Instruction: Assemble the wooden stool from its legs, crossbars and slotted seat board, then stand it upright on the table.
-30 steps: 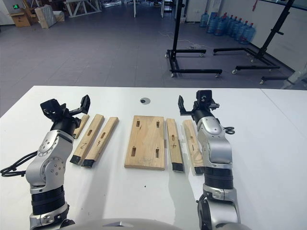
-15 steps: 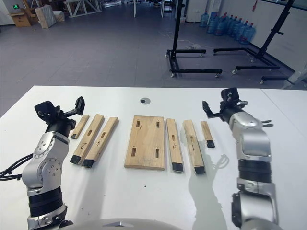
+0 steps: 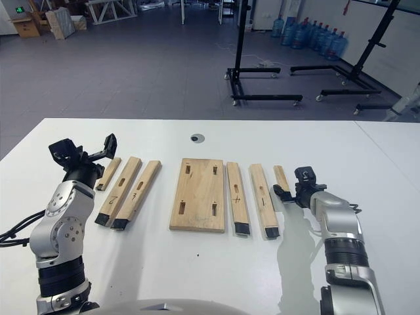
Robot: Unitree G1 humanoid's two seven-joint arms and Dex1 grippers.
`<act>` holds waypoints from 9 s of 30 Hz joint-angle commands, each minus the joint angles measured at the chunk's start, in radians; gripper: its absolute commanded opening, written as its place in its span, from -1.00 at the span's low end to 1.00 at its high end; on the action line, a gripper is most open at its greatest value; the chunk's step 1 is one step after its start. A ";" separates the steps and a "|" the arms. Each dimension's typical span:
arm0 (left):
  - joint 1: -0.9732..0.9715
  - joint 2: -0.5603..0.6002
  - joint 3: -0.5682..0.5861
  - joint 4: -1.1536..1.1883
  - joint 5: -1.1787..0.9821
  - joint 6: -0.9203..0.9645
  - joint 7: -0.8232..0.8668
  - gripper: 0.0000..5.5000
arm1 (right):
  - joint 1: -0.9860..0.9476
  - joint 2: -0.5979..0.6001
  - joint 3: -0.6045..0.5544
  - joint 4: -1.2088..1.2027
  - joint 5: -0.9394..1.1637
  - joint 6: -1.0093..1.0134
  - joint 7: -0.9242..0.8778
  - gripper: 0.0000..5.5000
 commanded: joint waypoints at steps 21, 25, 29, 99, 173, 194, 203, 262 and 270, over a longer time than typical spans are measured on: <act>-0.046 0.037 0.063 0.035 -0.035 0.020 -0.009 0.96 | 0.021 0.019 0.081 0.017 0.006 0.201 -0.027 -0.53; -0.026 0.038 0.055 -0.006 -0.085 0.056 -0.035 0.96 | 0.016 0.013 0.085 0.040 -0.003 0.176 -0.034 -0.54; -0.032 0.028 0.105 -0.023 -0.236 0.132 -0.056 0.96 | -0.038 -0.001 0.031 0.078 0.014 0.085 -0.036 -0.54; -0.185 0.040 -0.053 0.184 -0.798 0.229 -0.111 -0.86 | -0.088 0.341 0.446 -0.581 0.093 -0.184 0.123 -0.54; -0.078 0.206 -0.083 0.667 0.076 -0.441 -0.506 -0.86 | -0.076 0.311 0.295 -0.476 0.154 -0.027 0.050 0.91; 0.038 0.187 -0.229 0.811 0.234 -0.595 -0.556 -0.86 | -0.051 0.319 0.320 -0.484 0.144 -0.034 0.043 0.91; 0.013 0.179 -0.196 0.815 0.204 -0.594 -0.533 -0.70 | -0.059 0.320 0.317 -0.471 0.141 -0.043 0.045 0.91; -0.620 0.366 0.251 -0.061 -0.509 0.422 -0.053 -0.06 | -0.034 0.310 0.264 -0.497 0.135 -0.055 0.027 0.91; -0.206 0.578 0.282 -0.138 -0.683 0.700 -0.115 0.04 | 0.017 0.258 0.185 -0.555 0.142 -0.049 0.010 0.91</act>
